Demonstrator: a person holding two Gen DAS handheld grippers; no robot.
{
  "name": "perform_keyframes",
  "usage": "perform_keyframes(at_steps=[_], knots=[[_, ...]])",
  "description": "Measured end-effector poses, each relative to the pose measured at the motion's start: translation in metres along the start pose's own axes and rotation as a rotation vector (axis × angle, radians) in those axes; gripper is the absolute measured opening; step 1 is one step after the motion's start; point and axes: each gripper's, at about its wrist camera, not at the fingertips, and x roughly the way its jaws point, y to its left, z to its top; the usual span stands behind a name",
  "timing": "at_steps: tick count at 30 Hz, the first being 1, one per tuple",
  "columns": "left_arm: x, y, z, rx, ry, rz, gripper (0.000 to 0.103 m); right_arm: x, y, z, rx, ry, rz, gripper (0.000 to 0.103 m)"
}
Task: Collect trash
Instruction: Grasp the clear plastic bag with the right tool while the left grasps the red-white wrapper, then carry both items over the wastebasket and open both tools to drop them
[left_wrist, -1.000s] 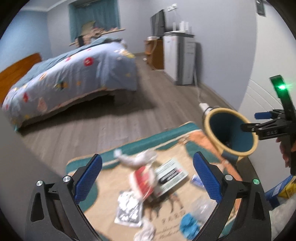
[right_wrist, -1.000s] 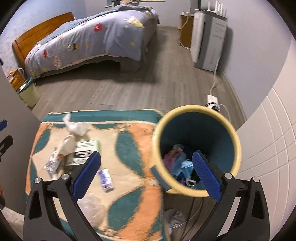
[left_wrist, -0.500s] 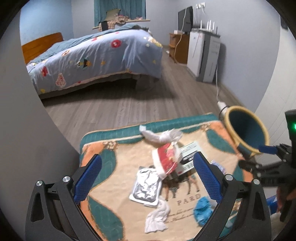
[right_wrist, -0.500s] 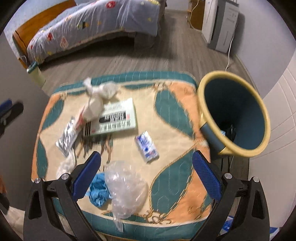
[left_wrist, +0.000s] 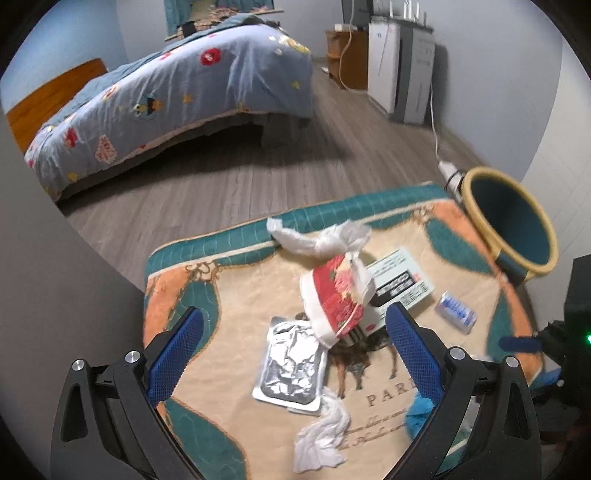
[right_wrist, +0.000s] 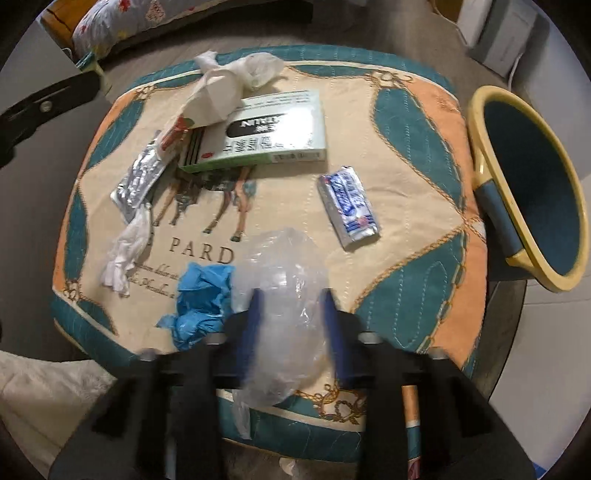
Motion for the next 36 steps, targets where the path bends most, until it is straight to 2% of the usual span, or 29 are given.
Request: perform_keyframes(at_steps=[2,6,9,14,18,21,23,24,26,27,28,36], knots=[[0.003,-0.001,0.001,-0.006,0.004,-0.007,0.098,-0.004,0.002,0.004,-0.008,0.001,0.018,0.017],[0.012,-0.011,0.004,-0.002,0.011,-0.053,0.098,-0.027,0.005,0.02,-0.042,-0.066,0.023,0.015],[0.023,-0.022,0.004,0.045,0.022,-0.069,0.098,-0.045,-0.007,0.042,-0.02,-0.117,0.045,0.015],[0.044,-0.029,0.004,0.064,0.052,-0.083,0.097,-0.067,-0.054,0.064,0.039,-0.192,0.014,0.015],[0.059,-0.03,0.006,0.048,0.059,-0.095,0.095,-0.074,-0.097,0.073,0.15,-0.223,0.008,0.015],[0.072,-0.031,0.008,0.016,0.069,-0.118,0.081,-0.078,-0.118,0.075,0.232,-0.236,0.038,0.015],[0.079,-0.032,0.008,-0.001,0.077,-0.125,0.075,-0.08,-0.125,0.078,0.253,-0.246,0.052,0.015],[0.083,-0.033,0.008,-0.003,0.079,-0.133,0.068,-0.08,-0.126,0.08,0.252,-0.248,0.055,0.015],[0.087,-0.037,0.007,0.018,0.09,-0.141,0.05,-0.079,-0.12,0.082,0.222,-0.245,0.057,0.015],[0.088,-0.039,0.007,0.028,0.098,-0.145,0.035,-0.079,-0.117,0.082,0.209,-0.243,0.055,0.015],[0.089,-0.04,0.007,0.033,0.102,-0.146,0.027,-0.07,-0.106,0.088,0.202,-0.245,0.051,0.015],[0.066,-0.055,0.016,0.113,0.034,-0.133,0.025,-0.099,-0.107,0.075,0.204,-0.281,0.051,0.015]])
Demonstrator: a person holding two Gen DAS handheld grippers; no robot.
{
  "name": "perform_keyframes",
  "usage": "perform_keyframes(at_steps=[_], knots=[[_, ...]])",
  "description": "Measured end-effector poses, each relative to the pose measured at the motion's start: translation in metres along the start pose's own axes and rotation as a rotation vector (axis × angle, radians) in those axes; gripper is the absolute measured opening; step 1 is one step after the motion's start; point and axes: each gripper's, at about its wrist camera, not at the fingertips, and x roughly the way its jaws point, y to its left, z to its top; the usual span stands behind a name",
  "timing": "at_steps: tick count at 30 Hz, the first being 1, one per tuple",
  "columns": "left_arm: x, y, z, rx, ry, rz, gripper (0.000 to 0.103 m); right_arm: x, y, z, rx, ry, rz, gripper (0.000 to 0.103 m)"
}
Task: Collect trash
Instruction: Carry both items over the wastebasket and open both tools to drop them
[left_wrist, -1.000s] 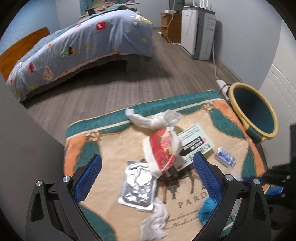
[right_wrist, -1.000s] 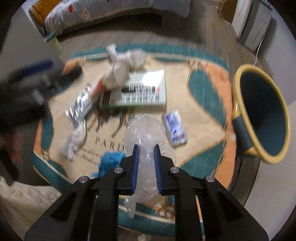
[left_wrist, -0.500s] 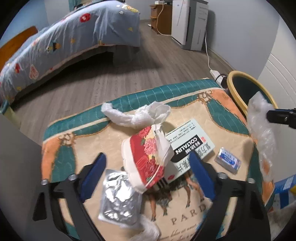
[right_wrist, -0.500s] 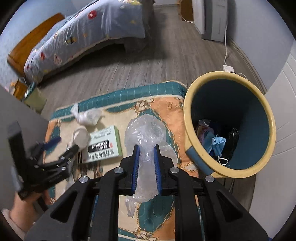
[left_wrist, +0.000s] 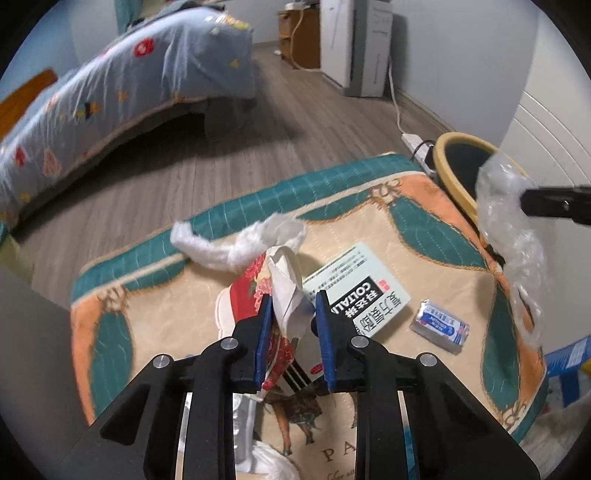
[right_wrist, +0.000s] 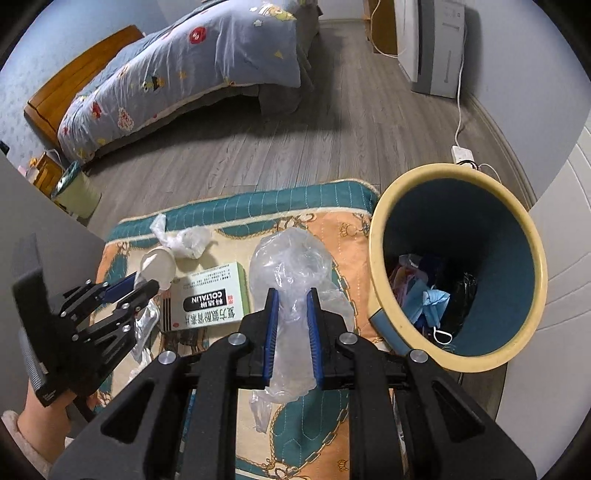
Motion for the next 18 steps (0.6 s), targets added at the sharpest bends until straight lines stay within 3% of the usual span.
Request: perform_keyframes(at_steps=[4,11,18], knots=[[-0.02,-0.001,0.009,-0.021,-0.061,-0.018,0.025,-0.015,-0.002,0.008,0.012,-0.032,-0.001,0.015],[-0.051,-0.027,0.03,0.028,-0.16,-0.069,0.025,-0.028,-0.017,0.012,0.03,-0.079,-0.02,0.015],[-0.056,-0.059,0.037,0.095,-0.173,-0.107,0.025,-0.033,-0.04,0.011,0.075,-0.105,-0.025,0.015]])
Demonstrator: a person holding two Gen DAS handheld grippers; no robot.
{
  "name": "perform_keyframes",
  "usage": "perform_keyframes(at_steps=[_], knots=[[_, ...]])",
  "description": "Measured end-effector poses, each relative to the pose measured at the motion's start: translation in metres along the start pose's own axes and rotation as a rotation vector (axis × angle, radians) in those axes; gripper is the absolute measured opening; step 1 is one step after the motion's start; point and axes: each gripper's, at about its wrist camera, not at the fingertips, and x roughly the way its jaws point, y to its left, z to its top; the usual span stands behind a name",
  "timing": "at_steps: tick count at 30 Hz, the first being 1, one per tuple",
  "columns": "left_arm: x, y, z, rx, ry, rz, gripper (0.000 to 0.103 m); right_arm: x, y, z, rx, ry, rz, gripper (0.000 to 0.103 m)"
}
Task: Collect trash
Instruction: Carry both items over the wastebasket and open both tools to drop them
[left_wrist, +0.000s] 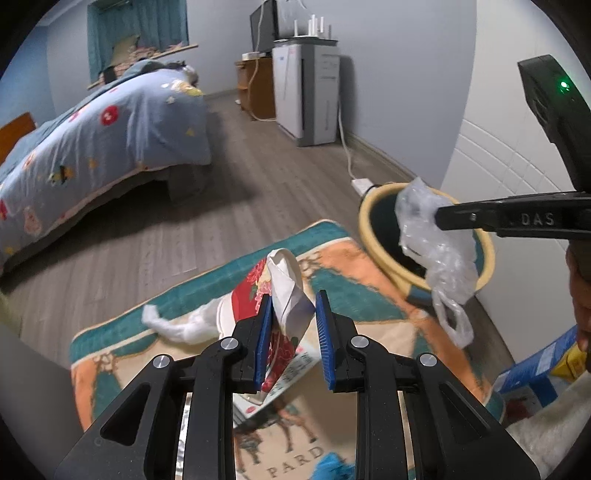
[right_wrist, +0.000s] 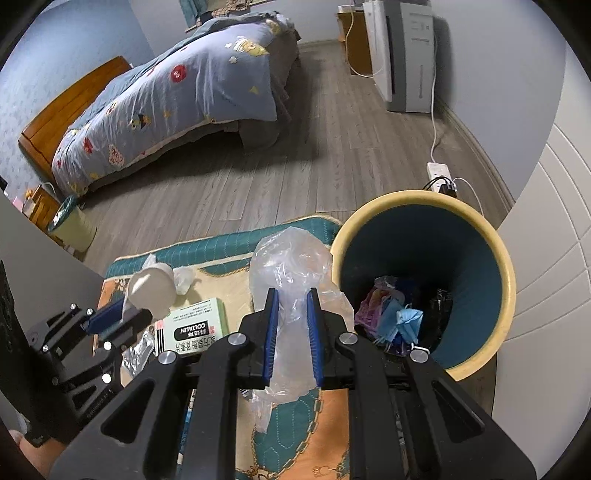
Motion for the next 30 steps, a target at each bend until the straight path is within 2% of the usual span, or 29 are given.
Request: perform_keyframes(at_steps=[6,9,13,18,24,27,30], knots=[[0.004,-0.011,0.009,0.015,-0.014,-0.025,0.025,-0.016,-0.03,0.012,0.032,-0.045,-0.023,0.015],[0.009,-0.015,0.015,-0.013,-0.014,-0.041,0.025,-0.024,-0.055,0.018,0.077,-0.07,-0.035,0.015],[0.01,-0.03,0.022,-0.035,-0.031,-0.086,0.025,-0.033,-0.097,0.023,0.084,-0.094,-0.098,0.015],[0.016,-0.065,0.026,0.043,-0.034,-0.149,0.025,-0.029,-0.147,0.017,0.128,-0.072,-0.141,0.015],[0.029,-0.096,0.032,0.045,0.003,-0.243,0.025,-0.014,-0.201,0.005,0.239,-0.029,-0.191,0.015],[0.041,-0.114,0.038,0.058,0.017,-0.279,0.025,-0.001,-0.207,0.002,0.26,0.006,-0.184,0.015],[0.063,-0.121,0.042,0.011,0.057,-0.324,0.025,0.011,-0.201,0.004,0.23,0.027,-0.192,0.015]])
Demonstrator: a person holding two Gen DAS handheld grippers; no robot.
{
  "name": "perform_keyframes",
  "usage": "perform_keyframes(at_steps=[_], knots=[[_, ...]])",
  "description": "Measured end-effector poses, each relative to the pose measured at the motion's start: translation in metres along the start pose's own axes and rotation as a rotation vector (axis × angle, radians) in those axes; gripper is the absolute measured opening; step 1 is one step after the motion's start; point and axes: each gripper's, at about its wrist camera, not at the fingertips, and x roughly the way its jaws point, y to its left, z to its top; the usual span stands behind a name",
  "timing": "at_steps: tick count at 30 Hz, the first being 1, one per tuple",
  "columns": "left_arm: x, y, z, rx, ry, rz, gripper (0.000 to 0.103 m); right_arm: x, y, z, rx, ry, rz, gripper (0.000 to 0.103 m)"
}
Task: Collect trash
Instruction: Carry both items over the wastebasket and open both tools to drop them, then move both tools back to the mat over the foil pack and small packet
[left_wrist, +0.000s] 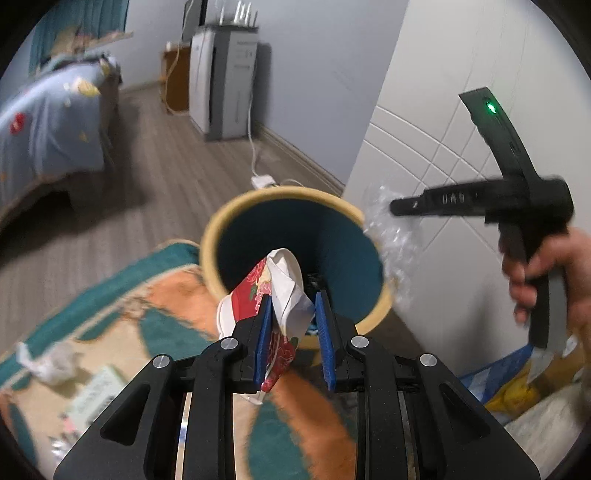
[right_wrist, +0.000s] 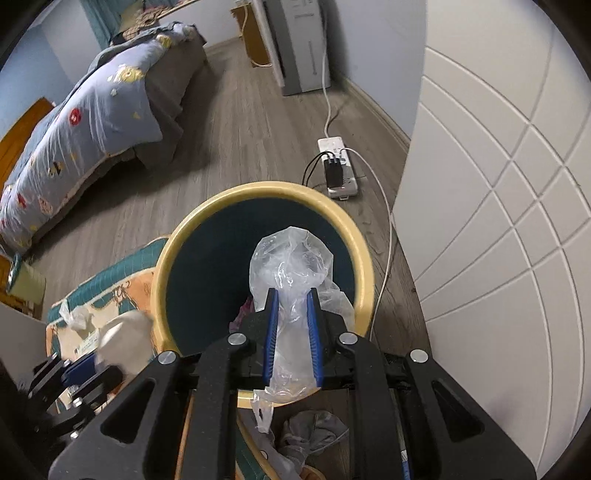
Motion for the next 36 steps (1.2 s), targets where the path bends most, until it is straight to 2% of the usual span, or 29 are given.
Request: perform_keyframes(at_steps=[4,6,8,9,11,12,16,17,20,25,31,36], knots=[[0.028,-0.007,0.01,0.022,0.029,0.022,0.025,0.004,0.016,0.005,-0.016,-0.003,0.02,0.018],[0.038,-0.012,0.016,0.059,0.025,0.052,0.025,0.0,0.015,0.014,0.007,-0.035,0.046,0.024],[0.042,-0.012,0.021,0.069,0.014,0.075,0.027,-0.004,0.011,0.019,0.022,-0.063,0.049,0.052],[0.043,-0.01,0.024,0.066,0.006,0.08,0.031,-0.005,0.009,0.02,0.027,-0.073,0.051,0.058],[0.042,-0.005,0.029,0.048,-0.017,0.085,0.046,-0.007,0.005,0.021,0.044,-0.102,0.056,0.066],[0.04,-0.003,0.03,0.045,-0.028,0.087,0.058,-0.009,0.002,0.022,0.05,-0.111,0.058,0.067],[0.031,0.003,0.032,0.034,-0.06,0.12,0.087,-0.006,-0.004,0.022,0.082,-0.118,0.069,0.088],[0.03,0.004,0.032,0.031,-0.06,0.126,0.09,-0.005,-0.006,0.022,0.088,-0.121,0.067,0.093],[0.02,0.01,0.025,0.031,-0.057,0.165,0.095,-0.003,-0.003,0.02,0.085,-0.137,0.056,0.097],[-0.006,0.023,0.017,0.013,-0.055,0.225,0.096,0.0,0.048,0.014,0.055,-0.14,0.073,0.097],[-0.067,0.047,-0.001,-0.005,-0.083,0.336,0.097,-0.018,0.069,0.004,-0.022,-0.138,0.068,0.097],[-0.125,0.078,-0.026,-0.068,-0.066,0.455,0.097,-0.047,0.111,0.004,-0.097,-0.148,0.092,0.097]])
